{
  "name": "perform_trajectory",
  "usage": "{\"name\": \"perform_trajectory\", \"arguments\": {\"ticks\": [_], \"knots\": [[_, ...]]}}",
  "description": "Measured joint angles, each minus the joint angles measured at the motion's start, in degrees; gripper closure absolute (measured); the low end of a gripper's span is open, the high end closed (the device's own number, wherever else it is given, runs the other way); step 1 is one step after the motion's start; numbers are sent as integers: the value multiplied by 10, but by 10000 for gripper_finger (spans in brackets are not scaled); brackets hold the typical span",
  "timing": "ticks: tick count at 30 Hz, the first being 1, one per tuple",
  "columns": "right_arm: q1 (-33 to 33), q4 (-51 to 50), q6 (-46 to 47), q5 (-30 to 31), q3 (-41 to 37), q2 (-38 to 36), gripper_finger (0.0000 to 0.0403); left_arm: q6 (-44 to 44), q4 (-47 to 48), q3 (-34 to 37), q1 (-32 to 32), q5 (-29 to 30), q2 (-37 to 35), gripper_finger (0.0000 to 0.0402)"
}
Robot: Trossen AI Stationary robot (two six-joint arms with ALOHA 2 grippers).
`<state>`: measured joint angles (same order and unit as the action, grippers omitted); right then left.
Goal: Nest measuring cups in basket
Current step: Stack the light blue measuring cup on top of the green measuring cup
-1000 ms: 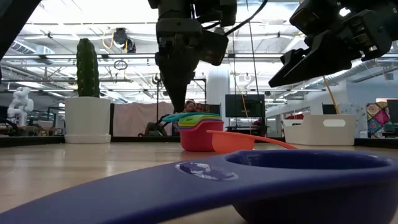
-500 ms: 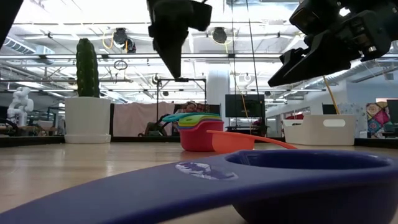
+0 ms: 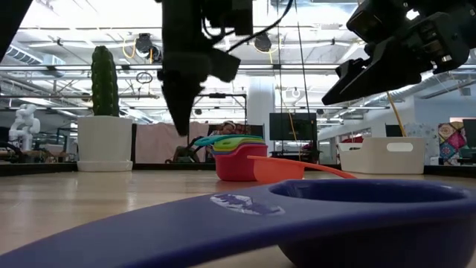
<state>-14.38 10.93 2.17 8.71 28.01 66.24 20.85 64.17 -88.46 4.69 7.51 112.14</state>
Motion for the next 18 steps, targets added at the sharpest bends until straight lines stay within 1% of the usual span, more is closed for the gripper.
{"name": "perform_trajectory", "arguments": {"ticks": [2,8,14,18], "knots": [[0,0,-1,0,0,0,188,8,-43,18,5,0,1,371],[0,6,-3,0,0,0,188,9,-96,22,19,-7,4,371],[0,7,0,0,0,0,188,10,-114,22,25,-28,4,371],[0,8,1,0,0,0,188,14,-112,22,29,-30,4,371]]}}
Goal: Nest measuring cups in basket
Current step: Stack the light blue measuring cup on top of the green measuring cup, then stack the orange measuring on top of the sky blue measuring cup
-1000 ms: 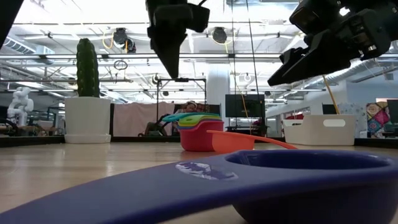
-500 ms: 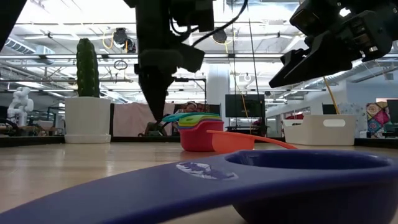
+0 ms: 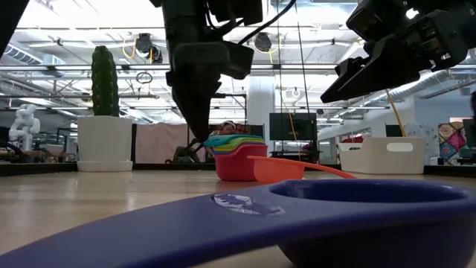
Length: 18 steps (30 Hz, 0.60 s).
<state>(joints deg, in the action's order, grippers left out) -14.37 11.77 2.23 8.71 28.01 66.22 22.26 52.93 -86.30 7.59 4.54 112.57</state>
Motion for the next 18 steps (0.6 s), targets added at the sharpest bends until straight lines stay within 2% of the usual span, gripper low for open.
{"name": "perform_trajectory", "arguments": {"ticks": [10,18], "knots": [[0,0,1,0,0,0,188,4,-29,0,4,-5,0,371],[0,-11,-7,0,0,0,188,33,32,0,10,-11,-23,371]]}}
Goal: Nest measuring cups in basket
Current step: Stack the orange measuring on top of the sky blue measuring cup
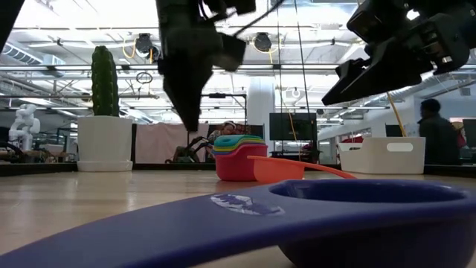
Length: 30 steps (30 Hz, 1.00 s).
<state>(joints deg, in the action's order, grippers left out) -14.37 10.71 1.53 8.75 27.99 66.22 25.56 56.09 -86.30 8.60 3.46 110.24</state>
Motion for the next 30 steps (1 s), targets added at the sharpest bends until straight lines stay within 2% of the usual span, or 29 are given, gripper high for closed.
{"name": "perform_trajectory", "arguments": {"ticks": [8,12,18,21,24,27,30], "knots": [[-2,21,21,4,0,2,188,88,-11,0,48,-10,-37,371],[-11,-26,1,32,6,16,188,112,-15,0,84,-7,-40,371],[-21,-74,-45,34,65,64,188,66,-105,-25,145,-4,-39,371],[-20,-134,-67,35,129,103,188,46,-103,-53,168,49,-39,371],[-18,-202,-64,32,199,156,188,37,-66,-70,185,141,-39,371],[-11,-298,-10,30,277,215,188,57,-4,-74,206,233,-39,371],[-2,-384,32,33,331,266,188,91,49,-74,228,298,-39,371]]}}
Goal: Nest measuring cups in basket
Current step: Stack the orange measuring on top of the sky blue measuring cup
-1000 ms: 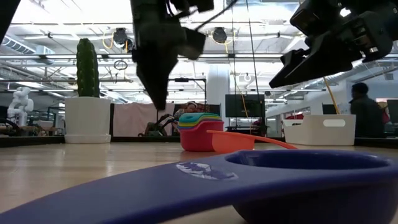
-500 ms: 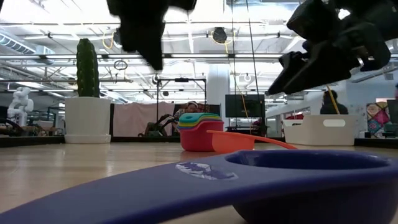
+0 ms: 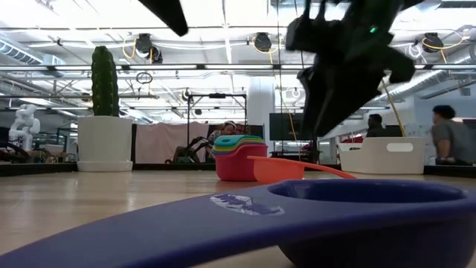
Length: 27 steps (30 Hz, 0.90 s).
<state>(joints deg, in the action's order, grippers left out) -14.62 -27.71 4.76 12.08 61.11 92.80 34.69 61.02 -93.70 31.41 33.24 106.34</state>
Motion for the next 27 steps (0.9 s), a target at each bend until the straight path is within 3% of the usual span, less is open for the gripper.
{"name": "perform_trajectory", "arguments": {"ticks": [4,10,17,22,27], "knots": [[9,-5,51,-2,22,33,188,29,4,5,30,58,0,371],[20,31,123,-3,22,37,188,66,0,5,71,85,0,371],[24,44,142,-4,22,37,188,81,-14,5,97,135,0,371],[16,69,20,-19,22,36,188,93,-15,5,101,135,0,371],[-10,16,-81,-30,25,35,188,99,-16,5,106,135,0,371]]}}
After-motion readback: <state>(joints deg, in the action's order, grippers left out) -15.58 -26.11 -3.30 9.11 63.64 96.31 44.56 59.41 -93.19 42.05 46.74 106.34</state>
